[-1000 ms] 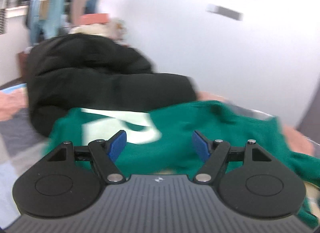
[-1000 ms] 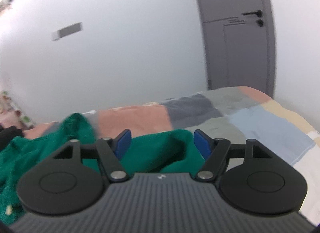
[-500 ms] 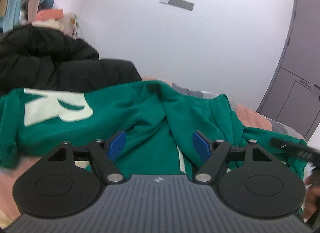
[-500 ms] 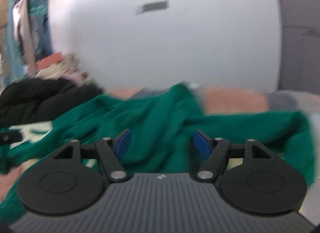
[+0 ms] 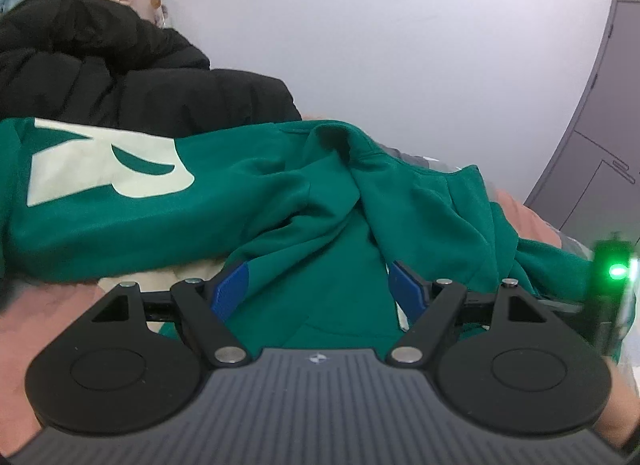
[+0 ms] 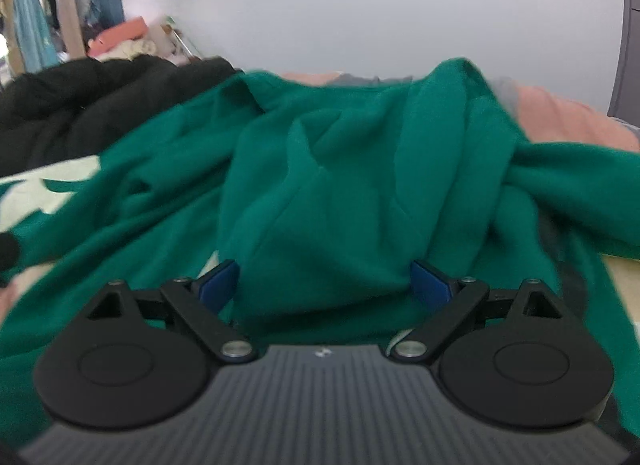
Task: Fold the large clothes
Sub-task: 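Spread the hoodie flat with both tools, then regrasp the hood with the right tool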
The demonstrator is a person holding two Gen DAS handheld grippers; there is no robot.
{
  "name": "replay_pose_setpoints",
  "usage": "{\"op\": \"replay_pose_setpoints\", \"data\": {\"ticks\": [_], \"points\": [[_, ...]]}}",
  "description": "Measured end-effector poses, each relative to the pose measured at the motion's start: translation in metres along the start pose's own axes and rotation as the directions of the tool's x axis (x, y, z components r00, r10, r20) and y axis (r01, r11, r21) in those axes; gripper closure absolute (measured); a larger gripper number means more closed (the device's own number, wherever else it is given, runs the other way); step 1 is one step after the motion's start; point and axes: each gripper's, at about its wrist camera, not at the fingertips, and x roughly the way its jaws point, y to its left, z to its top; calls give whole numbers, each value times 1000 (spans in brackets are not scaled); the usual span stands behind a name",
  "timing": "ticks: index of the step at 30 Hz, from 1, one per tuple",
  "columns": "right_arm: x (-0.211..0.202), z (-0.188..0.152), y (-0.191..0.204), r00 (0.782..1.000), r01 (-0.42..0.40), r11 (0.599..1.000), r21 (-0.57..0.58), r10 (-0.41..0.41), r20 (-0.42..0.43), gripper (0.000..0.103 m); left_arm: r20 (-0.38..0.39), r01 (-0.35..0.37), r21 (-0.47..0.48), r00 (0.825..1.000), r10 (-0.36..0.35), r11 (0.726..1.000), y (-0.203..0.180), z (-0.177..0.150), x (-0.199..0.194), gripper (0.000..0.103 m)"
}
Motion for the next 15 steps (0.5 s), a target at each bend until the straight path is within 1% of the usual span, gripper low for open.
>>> {"op": "replay_pose_setpoints", "data": {"ticks": [3,6,7,8,9,10,11,13,15], "points": [[22,1,6,998,55,998,-40,-54,43,10,-9,0,-29,1000,0,1000,7,0,10,22],[40,6,4,996,82,996,-41,-80,49,10,-20,3,-60,1000,-4,998,15,-1,22,22],[44,9,3,994,90,995,-36,-88,59,21,-26,3,-66,1000,-5,998,16,-1,25,22],[48,14,2,994,93,995,-29,-92,60,29,-30,6,-70,1000,-8,998,18,-1,29,22],[50,21,1,994,98,995,-32,-96,57,44,-34,9,-72,999,-11,997,19,-2,33,22],[53,29,1,993,103,994,-47,-100,63,62,-39,11,-72,999,-14,997,20,-2,36,22],[55,40,2,993,104,992,-72,-99,71,68,-47,15,-73,999,-18,997,21,-3,40,22],[63,71,4,988,137,981,-136,-126,89,77,-47,26,-73,998,-29,997,21,-3,47,22],[75,110,0,981,168,974,-150,-150,125,78,-32,37,-57,999,-39,998,19,-1,53,22]]}}
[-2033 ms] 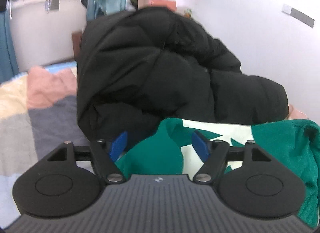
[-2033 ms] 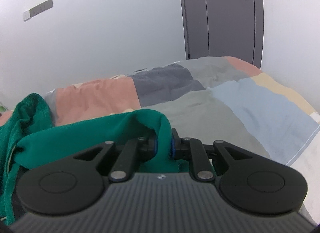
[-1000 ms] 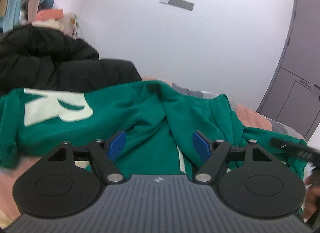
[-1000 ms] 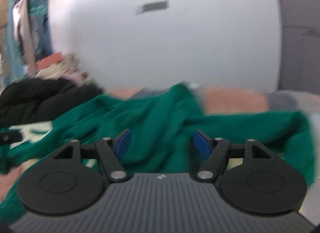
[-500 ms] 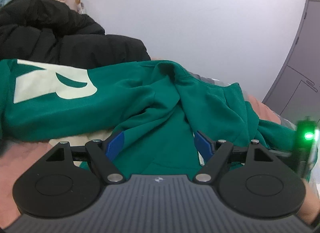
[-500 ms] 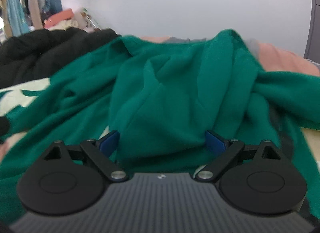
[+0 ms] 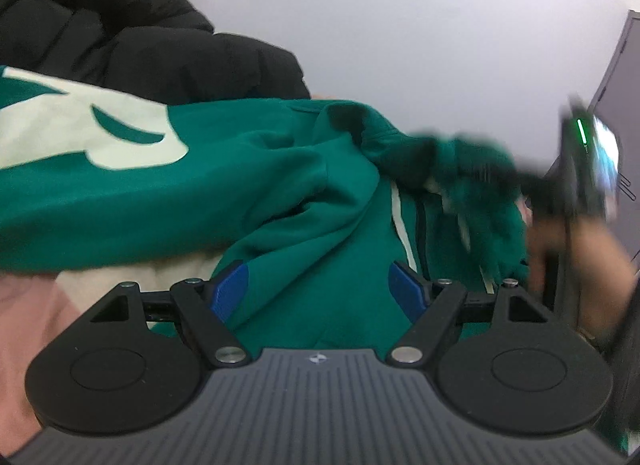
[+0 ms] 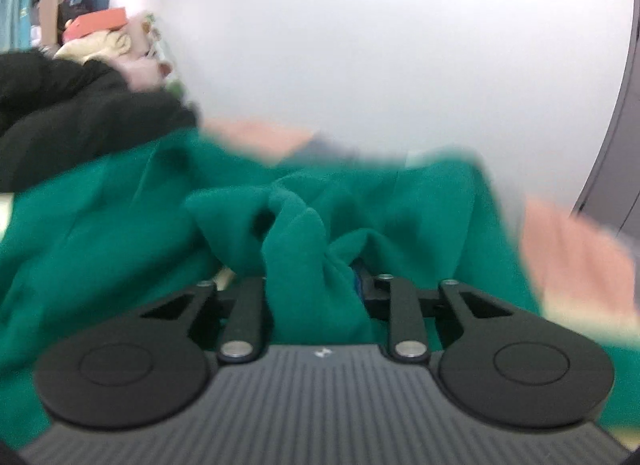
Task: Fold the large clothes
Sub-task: 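Spread the hoodie flat with both tools, then regrasp the hood with the right tool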
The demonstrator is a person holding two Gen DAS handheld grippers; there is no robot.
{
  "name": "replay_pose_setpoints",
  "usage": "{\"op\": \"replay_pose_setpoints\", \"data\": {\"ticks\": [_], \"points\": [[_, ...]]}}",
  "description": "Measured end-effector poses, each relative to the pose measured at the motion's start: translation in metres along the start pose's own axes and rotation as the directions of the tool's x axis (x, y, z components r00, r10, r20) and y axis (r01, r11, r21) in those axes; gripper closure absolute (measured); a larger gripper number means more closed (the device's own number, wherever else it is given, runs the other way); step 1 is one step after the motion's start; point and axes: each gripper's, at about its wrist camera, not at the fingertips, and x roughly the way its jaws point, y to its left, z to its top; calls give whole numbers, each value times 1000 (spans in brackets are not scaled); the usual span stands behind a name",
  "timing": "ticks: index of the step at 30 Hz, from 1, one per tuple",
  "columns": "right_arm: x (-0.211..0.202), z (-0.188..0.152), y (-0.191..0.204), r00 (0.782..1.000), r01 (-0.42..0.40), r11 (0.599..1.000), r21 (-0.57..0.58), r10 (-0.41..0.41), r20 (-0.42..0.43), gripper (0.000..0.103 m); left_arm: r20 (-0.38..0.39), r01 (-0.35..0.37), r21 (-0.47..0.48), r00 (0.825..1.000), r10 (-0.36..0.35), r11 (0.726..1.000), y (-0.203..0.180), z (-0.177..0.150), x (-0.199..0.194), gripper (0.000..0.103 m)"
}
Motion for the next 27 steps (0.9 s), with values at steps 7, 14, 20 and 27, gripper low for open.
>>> {"op": "replay_pose_setpoints", "data": {"ticks": [7,14,20,27], "points": [[81,134,-13,985,111,994,6,-111,135,79,73,47,96,996,-55,994,0,7,22,22],[178,172,8,977,149,989,2,-147,154,78,105,58,41,993,-62,997,15,5,48,22],[227,138,10,984,133,991,11,-134,119,75,95,98,-93,991,-89,991,38,0,65,22],[201,138,-7,981,89,992,86,-102,163,20,104,108,-92,990,-98,990,39,-1,59,22]]}}
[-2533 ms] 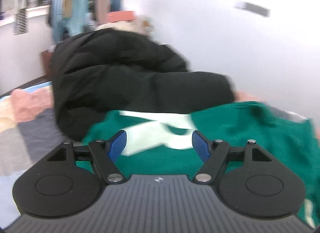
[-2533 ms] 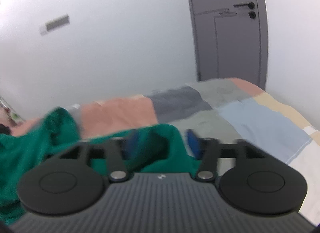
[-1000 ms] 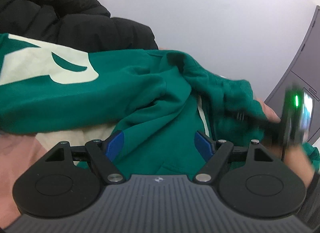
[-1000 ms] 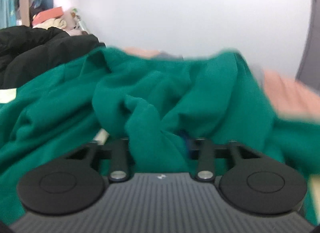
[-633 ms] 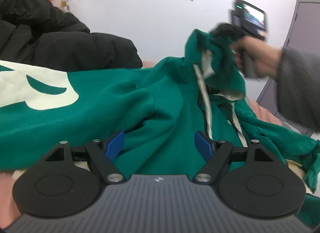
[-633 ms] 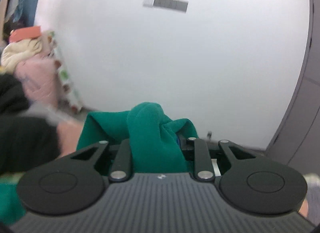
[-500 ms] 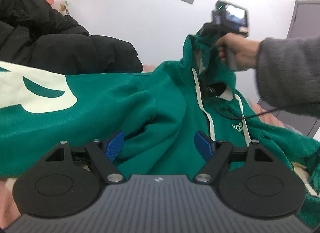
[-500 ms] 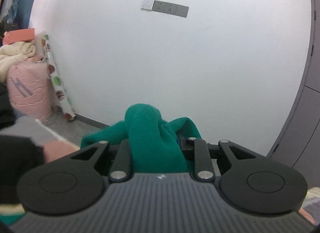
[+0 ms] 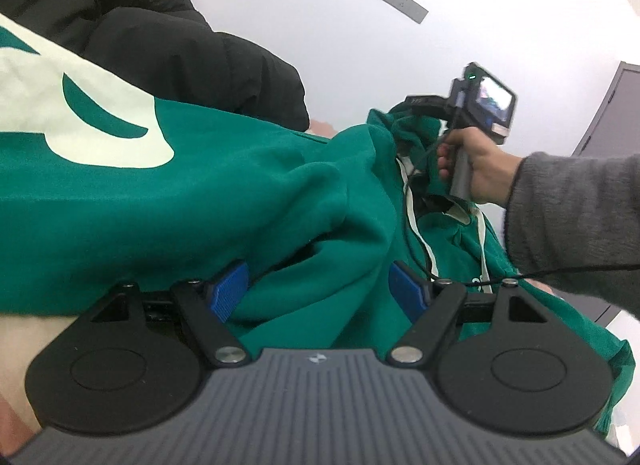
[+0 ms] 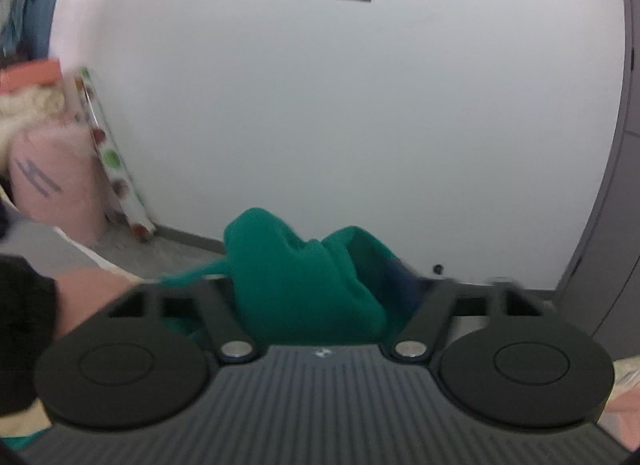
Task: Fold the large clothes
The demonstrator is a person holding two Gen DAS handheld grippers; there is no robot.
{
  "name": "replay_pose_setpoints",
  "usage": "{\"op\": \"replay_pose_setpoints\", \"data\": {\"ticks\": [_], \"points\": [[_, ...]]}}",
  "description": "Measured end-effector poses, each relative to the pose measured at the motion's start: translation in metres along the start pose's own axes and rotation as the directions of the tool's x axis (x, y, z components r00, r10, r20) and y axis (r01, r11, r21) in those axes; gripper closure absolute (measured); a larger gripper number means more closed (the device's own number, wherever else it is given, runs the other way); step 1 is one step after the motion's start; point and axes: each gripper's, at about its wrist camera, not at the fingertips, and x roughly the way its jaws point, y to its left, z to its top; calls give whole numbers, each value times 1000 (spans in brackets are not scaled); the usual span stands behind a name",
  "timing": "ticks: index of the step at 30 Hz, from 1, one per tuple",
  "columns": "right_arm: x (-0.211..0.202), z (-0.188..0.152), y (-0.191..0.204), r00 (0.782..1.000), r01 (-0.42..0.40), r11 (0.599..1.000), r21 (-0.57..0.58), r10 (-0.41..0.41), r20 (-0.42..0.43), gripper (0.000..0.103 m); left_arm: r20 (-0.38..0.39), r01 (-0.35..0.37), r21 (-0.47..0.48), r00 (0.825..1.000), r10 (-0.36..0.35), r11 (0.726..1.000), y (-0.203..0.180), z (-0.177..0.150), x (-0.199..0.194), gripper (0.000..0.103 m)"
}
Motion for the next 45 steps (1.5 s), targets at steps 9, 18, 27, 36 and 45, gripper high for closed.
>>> {"op": "replay_pose_setpoints", "data": {"ticks": [9,18,27,36,45], "points": [[-123,-3,-33,996,-87,988,130,91,-26,20,21,1,81,1000,-3,997,-24,-6,-41,22],[-305,-65,-77,973,-173,977,126,189,-129,20,52,19,150,998,-27,988,-61,-10,-101,22],[-442,-135,-120,953,-172,976,131,198,-228,20,15,15,216,1000,-18,976,-96,-27,-157,22],[-478,-195,-179,932,-77,956,282,169,-320,20,-92,-59,200,993,78,978,-113,-46,-177,22],[-482,-248,-219,914,-30,883,469,214,-344,21,-145,-95,146,983,117,985,-112,-54,-179,22]]}}
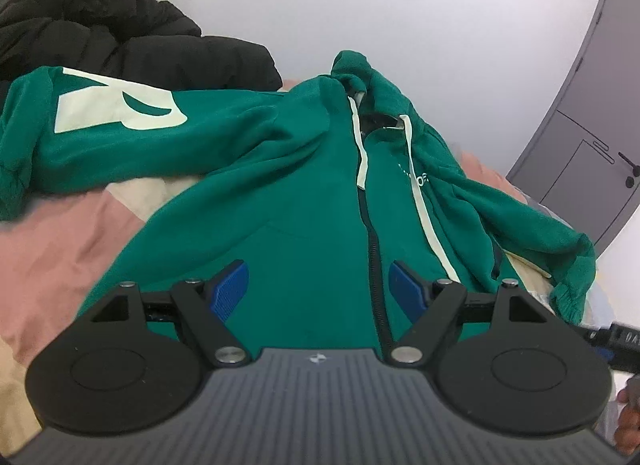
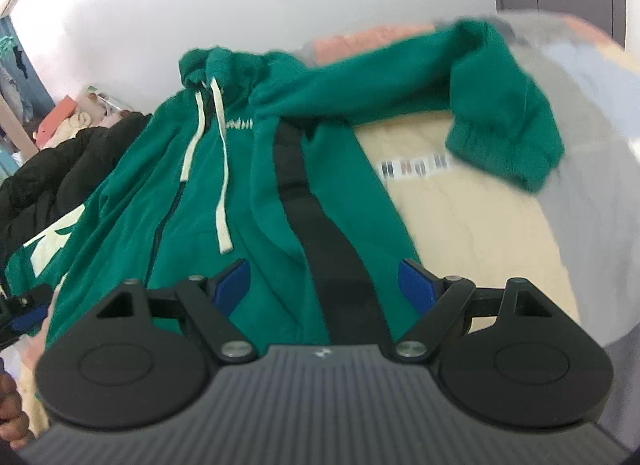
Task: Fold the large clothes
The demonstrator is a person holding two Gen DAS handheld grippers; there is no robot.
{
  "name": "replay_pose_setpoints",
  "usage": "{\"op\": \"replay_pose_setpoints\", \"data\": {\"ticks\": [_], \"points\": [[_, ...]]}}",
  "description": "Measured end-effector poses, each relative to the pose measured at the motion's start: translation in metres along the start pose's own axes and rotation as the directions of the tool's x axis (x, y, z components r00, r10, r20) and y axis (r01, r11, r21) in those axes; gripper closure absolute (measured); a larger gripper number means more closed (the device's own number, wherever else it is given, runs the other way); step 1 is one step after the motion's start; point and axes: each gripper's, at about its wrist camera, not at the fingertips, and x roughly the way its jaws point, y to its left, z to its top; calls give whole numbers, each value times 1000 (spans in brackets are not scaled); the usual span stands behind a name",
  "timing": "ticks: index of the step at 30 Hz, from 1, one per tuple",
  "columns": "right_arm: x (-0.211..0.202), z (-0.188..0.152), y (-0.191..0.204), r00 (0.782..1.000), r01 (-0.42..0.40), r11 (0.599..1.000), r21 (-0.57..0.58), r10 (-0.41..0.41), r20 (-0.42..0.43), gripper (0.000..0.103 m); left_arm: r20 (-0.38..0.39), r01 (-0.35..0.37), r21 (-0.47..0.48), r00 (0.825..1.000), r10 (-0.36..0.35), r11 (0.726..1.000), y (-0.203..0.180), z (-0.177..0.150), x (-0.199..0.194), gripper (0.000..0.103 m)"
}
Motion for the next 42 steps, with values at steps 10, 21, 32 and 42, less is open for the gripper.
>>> {"op": "replay_pose_setpoints", "data": {"ticks": [10,21,32,42], "points": [[35,-10,0,995,59,998,-34,-61,-80,30,-35,-23,8,999,23,1000,0,1,30,22],[21,-14,15,995,78,989,-124,-84,-49,95,-39,-17,2,999,17,1000,6,2,37,22],[-44,-6,11,988,149,980,-132,-153,-25,96,-22,50,37,999,-50,998,-5,0,19,22],[-43,10,-1,986,163,984,-71,-165,-36,49,-31,78,27,997,-78,997,-10,-4,17,22]]}}
